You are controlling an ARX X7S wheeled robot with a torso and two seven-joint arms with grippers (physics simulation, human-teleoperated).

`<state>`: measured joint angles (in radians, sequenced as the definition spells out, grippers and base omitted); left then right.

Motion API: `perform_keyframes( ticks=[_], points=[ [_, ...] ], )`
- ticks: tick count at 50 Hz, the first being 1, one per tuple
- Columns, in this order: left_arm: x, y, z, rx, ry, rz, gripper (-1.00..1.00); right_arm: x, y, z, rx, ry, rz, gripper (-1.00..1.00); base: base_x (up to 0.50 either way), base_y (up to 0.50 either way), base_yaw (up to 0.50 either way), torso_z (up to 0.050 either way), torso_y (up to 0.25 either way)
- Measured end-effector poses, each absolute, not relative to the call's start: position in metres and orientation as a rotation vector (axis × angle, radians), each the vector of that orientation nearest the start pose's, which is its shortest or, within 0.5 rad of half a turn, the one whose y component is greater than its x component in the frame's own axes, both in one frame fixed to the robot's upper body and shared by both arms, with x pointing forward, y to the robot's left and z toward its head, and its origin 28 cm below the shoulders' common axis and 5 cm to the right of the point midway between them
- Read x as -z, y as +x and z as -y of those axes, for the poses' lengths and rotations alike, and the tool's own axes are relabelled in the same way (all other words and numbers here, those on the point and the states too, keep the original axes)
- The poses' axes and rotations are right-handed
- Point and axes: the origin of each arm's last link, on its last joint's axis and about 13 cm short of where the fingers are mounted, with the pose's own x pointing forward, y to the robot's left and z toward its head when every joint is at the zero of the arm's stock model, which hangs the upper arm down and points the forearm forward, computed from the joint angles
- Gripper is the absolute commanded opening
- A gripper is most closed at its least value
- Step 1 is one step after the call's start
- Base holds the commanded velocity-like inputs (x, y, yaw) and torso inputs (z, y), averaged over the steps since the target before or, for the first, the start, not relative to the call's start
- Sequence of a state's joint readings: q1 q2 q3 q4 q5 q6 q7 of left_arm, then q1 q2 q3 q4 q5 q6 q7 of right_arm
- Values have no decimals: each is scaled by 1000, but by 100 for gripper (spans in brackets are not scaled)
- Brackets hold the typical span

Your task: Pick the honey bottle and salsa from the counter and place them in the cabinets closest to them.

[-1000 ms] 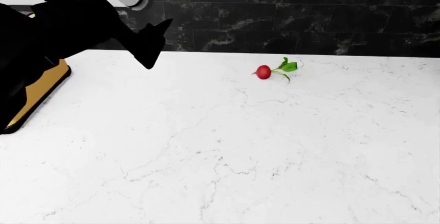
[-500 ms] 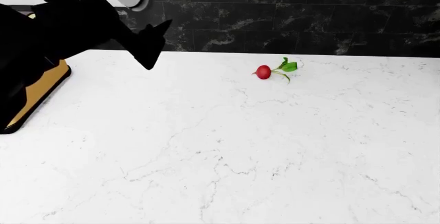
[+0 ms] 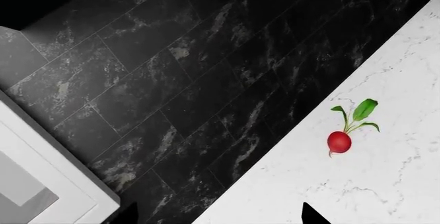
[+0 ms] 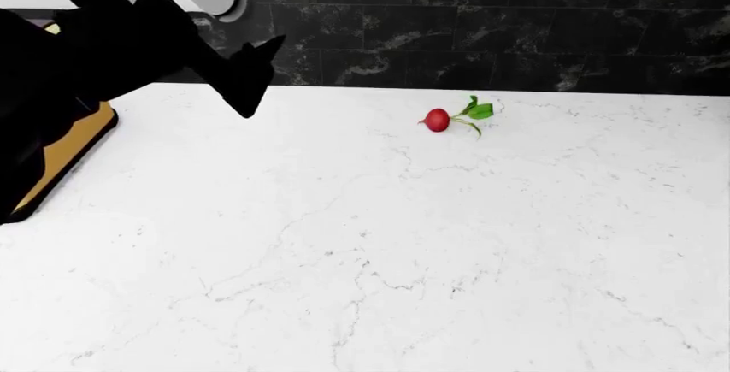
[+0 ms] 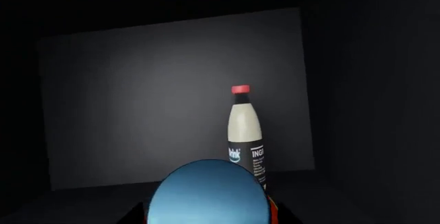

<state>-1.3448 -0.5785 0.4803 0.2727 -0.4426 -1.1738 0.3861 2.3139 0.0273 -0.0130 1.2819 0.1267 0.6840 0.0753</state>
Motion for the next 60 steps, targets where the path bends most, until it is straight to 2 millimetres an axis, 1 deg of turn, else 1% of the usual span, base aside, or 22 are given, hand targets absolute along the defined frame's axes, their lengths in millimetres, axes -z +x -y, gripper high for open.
perform_keyframes(
  ticks=[35, 60],
  points=[
    [-346, 300, -264, 480, 569, 59, 100, -553, 326, 103, -2, 64, 339, 100, 0, 0, 0, 0, 0],
    [-347, 300, -263, 482, 570, 59, 100, -572, 312, 100, -29, 23, 440, 100, 0, 0, 0, 0, 0]
  ],
)
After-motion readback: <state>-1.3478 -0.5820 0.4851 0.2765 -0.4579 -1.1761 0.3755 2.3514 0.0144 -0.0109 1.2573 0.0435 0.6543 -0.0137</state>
